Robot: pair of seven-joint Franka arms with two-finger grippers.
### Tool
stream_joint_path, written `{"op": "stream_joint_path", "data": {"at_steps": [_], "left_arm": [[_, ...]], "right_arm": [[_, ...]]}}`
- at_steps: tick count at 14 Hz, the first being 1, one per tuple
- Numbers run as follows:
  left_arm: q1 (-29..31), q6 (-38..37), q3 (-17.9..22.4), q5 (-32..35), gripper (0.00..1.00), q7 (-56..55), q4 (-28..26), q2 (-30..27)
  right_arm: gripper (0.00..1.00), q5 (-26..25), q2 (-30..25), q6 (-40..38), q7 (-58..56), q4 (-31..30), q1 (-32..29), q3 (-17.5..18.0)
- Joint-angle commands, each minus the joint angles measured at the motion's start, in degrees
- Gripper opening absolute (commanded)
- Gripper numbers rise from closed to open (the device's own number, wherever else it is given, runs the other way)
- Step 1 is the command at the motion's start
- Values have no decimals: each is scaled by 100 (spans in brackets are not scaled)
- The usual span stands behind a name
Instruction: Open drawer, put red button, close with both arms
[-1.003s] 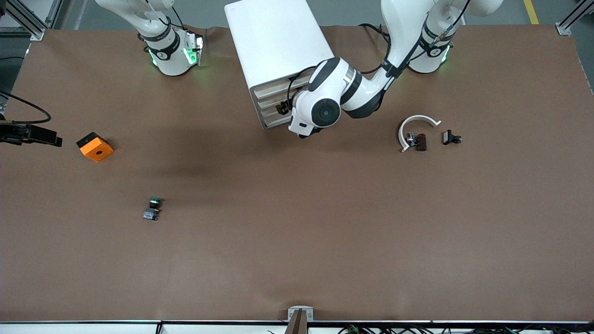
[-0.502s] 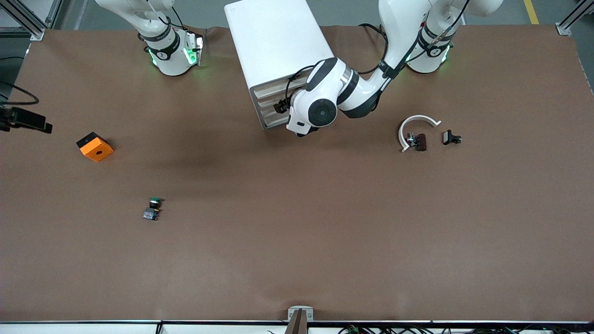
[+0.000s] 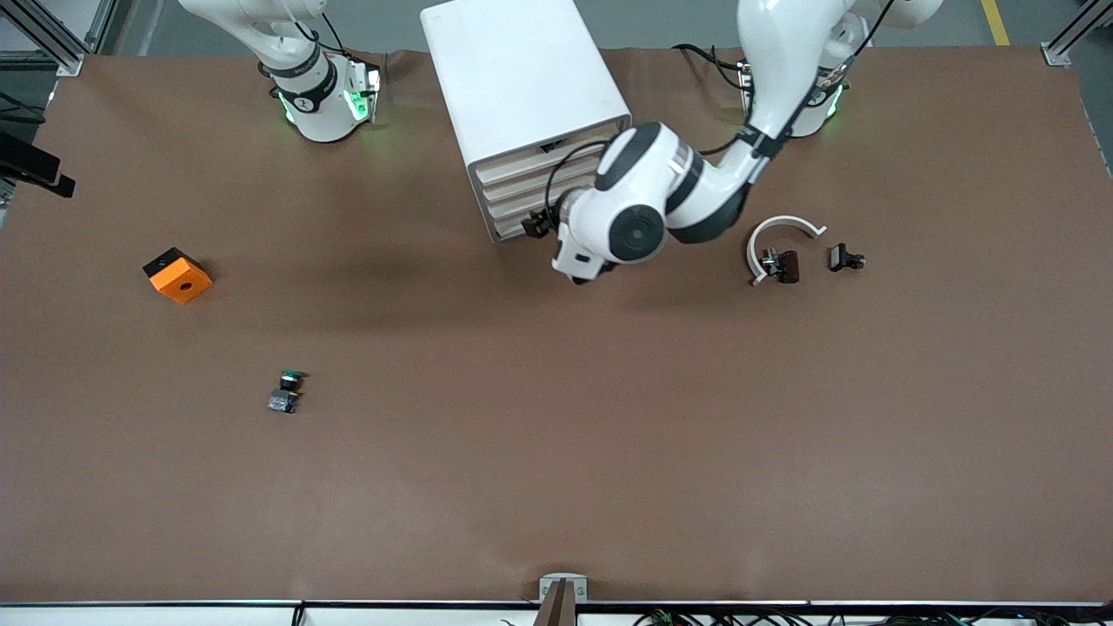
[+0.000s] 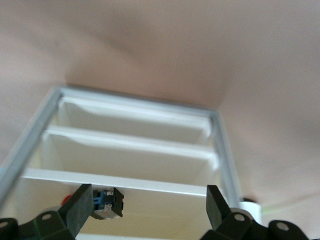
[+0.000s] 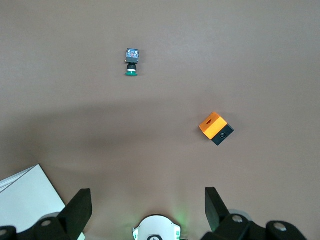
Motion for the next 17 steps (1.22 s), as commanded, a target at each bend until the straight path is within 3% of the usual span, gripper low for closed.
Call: {"op": "stream_joint_path", "data": {"at_steps": [1, 3, 8, 14, 17], "left_arm": [[563, -287, -19, 354, 100, -68, 505, -12], [915, -366, -19, 556, 100, 2, 629, -178], [1811, -419, -28, 1374, 100, 467, 761, -696], [2981, -1507, -2, 1383, 100, 2582, 735, -1584], [2676, -2263, 961, 1392, 100, 4033, 647, -2225]], "right_arm": [[100, 71, -516, 516, 139, -740, -53, 79], [100, 63, -773, 825, 69, -1076, 0, 87], [100, 1, -799, 1124, 43, -1015, 115, 52], [100, 10, -799, 1195, 16, -1015, 97, 44], [100, 10, -878, 1177, -10, -1041, 88, 9]]}}
